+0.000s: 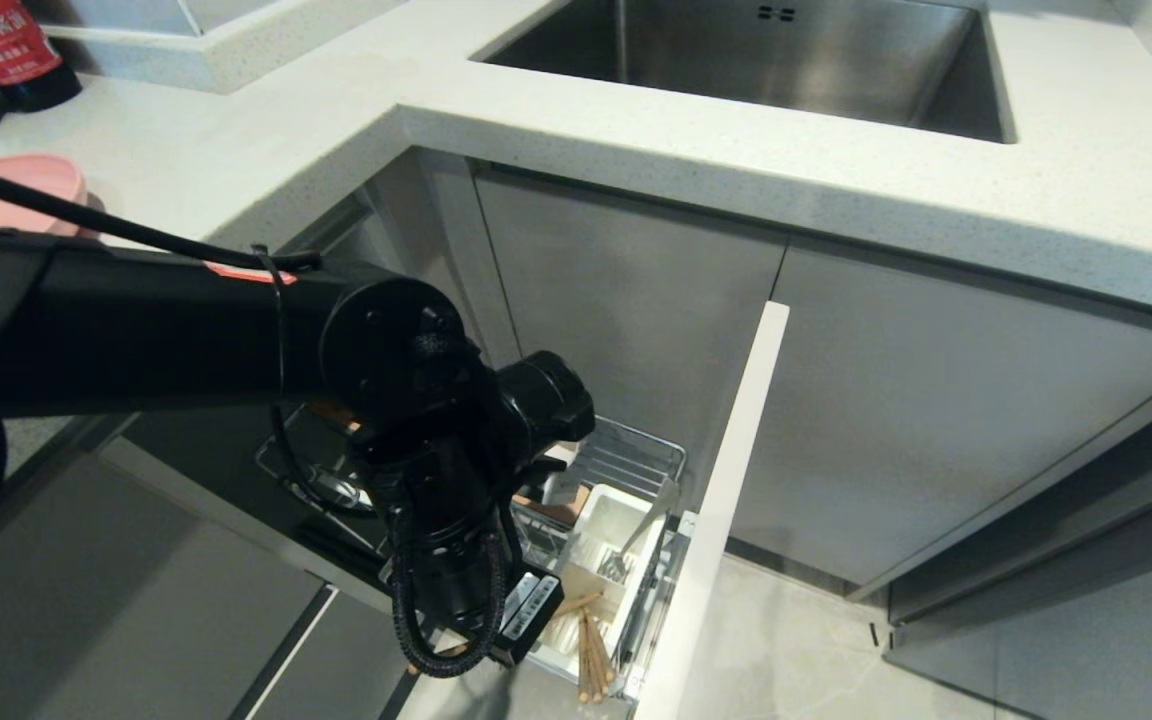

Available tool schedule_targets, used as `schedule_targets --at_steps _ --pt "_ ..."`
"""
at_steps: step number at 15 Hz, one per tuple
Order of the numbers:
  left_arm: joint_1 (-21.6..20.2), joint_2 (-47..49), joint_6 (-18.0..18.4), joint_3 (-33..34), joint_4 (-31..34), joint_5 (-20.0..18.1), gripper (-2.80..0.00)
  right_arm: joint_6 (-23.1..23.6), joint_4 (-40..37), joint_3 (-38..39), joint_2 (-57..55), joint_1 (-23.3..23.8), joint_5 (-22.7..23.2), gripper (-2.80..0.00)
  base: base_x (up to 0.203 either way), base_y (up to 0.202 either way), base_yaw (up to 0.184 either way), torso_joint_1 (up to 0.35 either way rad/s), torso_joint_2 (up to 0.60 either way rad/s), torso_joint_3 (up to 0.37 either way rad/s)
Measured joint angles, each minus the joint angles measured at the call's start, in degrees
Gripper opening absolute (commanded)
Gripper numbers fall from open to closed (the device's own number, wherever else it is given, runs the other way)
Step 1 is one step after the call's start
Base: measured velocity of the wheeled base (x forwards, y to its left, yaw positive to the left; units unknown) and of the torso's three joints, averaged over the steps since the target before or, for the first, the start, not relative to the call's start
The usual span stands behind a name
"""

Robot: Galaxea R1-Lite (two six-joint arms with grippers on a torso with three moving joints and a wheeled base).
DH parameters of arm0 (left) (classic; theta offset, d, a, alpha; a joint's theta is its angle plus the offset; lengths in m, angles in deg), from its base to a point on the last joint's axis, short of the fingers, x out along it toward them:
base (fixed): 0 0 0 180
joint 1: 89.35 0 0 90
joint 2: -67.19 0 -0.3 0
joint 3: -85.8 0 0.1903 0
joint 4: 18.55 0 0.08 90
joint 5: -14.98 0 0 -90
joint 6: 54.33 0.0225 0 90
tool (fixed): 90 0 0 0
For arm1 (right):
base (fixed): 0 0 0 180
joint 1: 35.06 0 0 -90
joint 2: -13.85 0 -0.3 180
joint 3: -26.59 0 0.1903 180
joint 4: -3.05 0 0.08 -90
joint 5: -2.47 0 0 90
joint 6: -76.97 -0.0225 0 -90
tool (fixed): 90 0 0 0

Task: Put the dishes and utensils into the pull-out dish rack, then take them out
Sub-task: Pick up the chopsticks and place it in the cupboard

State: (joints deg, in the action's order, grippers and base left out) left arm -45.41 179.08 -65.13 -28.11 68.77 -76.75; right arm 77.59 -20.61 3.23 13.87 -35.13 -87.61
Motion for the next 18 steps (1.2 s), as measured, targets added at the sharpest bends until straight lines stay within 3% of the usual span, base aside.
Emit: schedule_targets --at_steps 6,18 --pt "0.0 3.3 -0.2 -0.7 -1.5 -2.3 -2.80 0.0 0.0 0.0 0.0 0.0 0.0 -2.80 0.000 0.000 0.000 0.000 0.00 0.000" --pt "0.0 5.6 -0.4 -2.4 -1.2 -2.4 -2.80 0.0 0.0 0.0 0.0 0.0 0.0 -2.80 0.000 0.000 0.000 0.000 0.00 0.000"
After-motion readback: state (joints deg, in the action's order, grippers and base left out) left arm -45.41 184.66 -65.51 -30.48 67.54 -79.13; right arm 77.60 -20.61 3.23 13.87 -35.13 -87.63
